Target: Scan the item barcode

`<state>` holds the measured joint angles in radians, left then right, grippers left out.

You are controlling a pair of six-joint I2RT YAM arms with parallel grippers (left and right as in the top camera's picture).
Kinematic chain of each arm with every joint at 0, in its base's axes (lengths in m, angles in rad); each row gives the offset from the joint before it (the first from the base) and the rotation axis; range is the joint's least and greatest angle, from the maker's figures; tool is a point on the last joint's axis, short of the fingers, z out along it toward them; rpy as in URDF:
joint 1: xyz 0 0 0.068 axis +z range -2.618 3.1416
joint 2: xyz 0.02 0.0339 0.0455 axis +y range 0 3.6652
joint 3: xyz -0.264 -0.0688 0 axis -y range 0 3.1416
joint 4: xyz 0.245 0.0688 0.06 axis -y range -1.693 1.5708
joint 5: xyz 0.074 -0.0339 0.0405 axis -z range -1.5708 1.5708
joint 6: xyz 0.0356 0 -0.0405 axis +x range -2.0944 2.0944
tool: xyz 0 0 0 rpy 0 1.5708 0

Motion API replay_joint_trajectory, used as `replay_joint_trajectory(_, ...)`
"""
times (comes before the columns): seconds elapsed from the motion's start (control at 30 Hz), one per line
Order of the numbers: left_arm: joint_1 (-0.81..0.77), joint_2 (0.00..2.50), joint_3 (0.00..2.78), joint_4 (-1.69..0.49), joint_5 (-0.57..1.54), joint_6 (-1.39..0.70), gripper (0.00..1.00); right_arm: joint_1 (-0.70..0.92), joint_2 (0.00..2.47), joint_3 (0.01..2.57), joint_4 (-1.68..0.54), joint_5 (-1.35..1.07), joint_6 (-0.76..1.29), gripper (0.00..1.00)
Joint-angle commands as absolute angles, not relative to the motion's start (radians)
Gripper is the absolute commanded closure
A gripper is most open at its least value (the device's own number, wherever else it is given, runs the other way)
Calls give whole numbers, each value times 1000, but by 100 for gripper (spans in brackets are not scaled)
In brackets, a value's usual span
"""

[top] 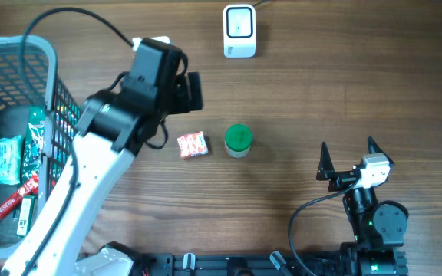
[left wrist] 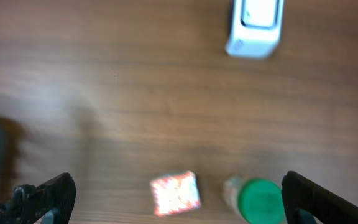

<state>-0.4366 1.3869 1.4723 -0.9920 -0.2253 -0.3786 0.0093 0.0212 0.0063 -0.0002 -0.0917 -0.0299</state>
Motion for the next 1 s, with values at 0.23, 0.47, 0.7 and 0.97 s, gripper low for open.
replay_joint_trajectory(0.23, 136, 1222, 1530, -874, -79, -567, 0, 9, 18, 5, 3, -82, -20, 0)
replay_joint_trajectory(0.47, 650, 1264, 1589, -1050, 51, -1014, 0, 9, 18, 5, 3, -82, -20, 0)
replay_joint_trajectory(0.7, 778, 1450, 1568, -1335, -53, -1268, 0, 9, 18, 5, 3, -82, -20, 0)
replay_joint_trajectory(0.97, 777, 1580, 1405, -1290, -179, -1384, 0, 9, 18, 5, 3, -82, -20, 0)
